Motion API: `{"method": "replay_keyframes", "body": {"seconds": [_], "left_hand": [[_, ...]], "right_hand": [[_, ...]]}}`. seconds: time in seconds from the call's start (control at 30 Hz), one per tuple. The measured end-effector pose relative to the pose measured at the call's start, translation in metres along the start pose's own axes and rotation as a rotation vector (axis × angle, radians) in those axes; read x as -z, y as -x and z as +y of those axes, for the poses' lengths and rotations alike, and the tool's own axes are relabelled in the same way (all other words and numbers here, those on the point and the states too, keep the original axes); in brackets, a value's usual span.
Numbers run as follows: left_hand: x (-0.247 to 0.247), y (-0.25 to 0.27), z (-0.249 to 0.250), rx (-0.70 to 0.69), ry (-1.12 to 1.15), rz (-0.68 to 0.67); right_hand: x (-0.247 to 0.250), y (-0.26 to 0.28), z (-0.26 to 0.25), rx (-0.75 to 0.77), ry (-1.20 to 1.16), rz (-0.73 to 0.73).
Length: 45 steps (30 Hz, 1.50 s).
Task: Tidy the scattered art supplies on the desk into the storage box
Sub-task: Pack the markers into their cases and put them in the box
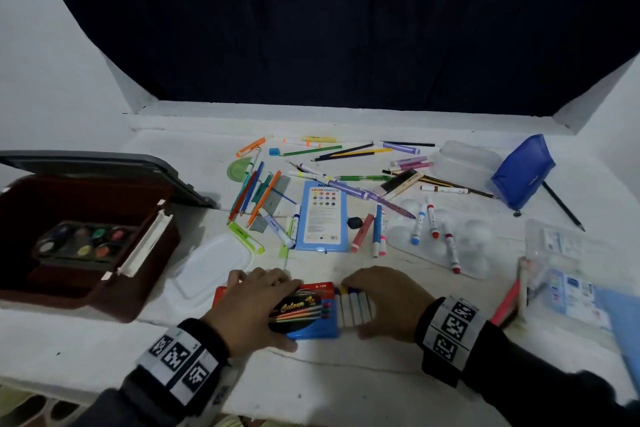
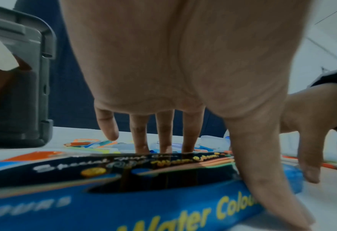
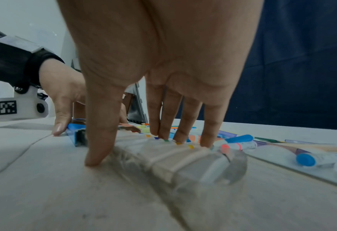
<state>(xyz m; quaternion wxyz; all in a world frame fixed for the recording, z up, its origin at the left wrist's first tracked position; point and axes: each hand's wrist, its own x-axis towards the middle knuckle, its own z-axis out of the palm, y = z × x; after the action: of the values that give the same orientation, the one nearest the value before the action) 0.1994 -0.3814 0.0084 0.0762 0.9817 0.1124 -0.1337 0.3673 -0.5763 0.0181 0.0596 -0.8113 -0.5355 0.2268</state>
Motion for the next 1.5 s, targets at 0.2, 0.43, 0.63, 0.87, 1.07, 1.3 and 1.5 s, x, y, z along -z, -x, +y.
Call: {"method": "replay_keyframes", "body": {"seconds": [0.2,0.43,0.63,0.87,1.07,1.3,1.5], "left_hand": [[-0.003,-0.008,-0.002,-0.045,-0.018,0.005],[-0.005,0.011,-0.021,0.001,0.173,0.104],[-0.022,0.054,-0.056,0.269,0.388,0.365],[-0.038,0.072,-0.043,0.252,0.594,0.371],[-0.040,0.061,-0.006,0.253,0.675,0.378],[-0.048,0.065,-0.011,0.297,0.729,0.387],[-0.051,0.071,-0.008,0.269,0.761,0.403]], "right_hand": [[-0.013,-0.011,-0.023,-0.031,-0.114,0.097],[-0.011,0.002,-0.025,-0.168,-0.204,0.147],[-0.007,0.024,-0.006,-0.387,-0.237,0.328],[-0.014,0.022,-0.015,-0.325,-0.304,0.231],[-0.027,0.015,-0.032,-0.166,-0.383,0.200],[-0.013,0.017,-0.029,-0.136,-0.163,0.195],[-0.022,-0.004,-0.050,0.124,0.097,0.074]]}}
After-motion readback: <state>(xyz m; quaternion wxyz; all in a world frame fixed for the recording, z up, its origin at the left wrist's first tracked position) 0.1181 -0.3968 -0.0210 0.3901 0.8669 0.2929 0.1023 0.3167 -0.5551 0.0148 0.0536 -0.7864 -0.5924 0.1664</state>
